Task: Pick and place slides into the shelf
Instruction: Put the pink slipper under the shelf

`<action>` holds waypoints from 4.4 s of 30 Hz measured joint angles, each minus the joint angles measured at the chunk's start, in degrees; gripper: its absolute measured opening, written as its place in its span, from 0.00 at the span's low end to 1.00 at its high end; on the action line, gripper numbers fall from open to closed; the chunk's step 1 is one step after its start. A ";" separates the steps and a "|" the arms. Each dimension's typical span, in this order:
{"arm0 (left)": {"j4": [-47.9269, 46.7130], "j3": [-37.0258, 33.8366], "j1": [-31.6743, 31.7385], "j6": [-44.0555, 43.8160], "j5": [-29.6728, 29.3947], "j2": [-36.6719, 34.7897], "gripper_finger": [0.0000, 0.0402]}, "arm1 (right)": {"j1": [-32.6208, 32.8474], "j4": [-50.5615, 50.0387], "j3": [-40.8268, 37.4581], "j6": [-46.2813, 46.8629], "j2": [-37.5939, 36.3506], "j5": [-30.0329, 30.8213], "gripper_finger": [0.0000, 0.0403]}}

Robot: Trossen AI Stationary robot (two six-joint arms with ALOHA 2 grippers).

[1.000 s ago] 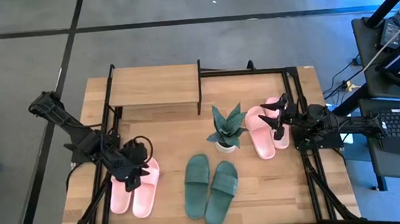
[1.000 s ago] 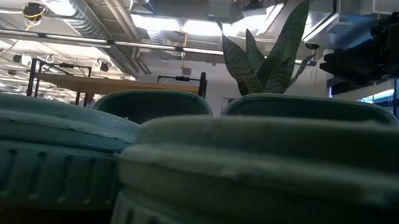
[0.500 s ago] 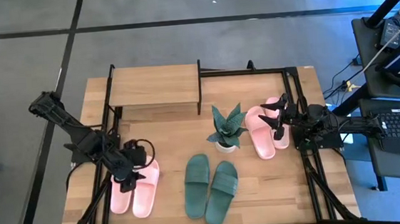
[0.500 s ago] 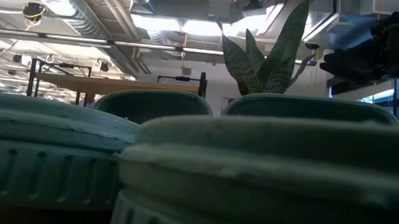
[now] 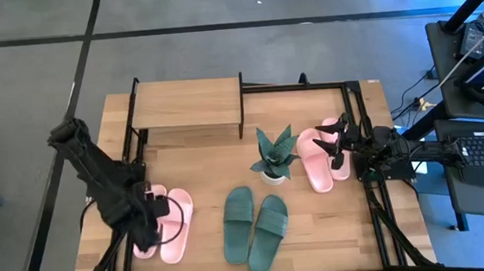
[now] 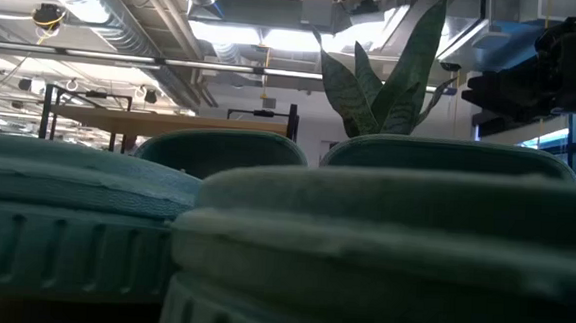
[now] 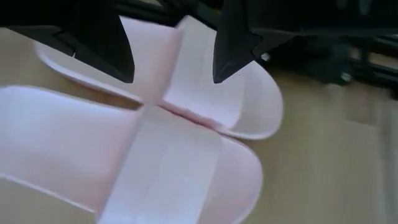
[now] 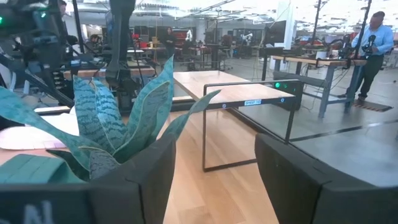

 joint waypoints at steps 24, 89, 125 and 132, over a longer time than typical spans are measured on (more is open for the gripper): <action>-5.89 0.24 -9.03 -10.83 1.94 17.51 0.52 | 0.00 -0.03 0.00 -0.18 0.01 0.00 0.55; -8.58 -2.73 -8.72 -12.05 -1.20 19.81 0.02 | -0.02 -0.09 0.00 -0.40 0.00 0.00 0.55; -6.84 -2.68 39.42 23.08 -35.70 11.61 0.00 | 0.00 -0.10 0.00 -1.93 0.01 -0.11 0.55; 0.48 -8.86 44.61 29.80 -35.52 11.61 0.00 | 0.00 -0.11 0.00 -1.93 0.01 -0.20 0.55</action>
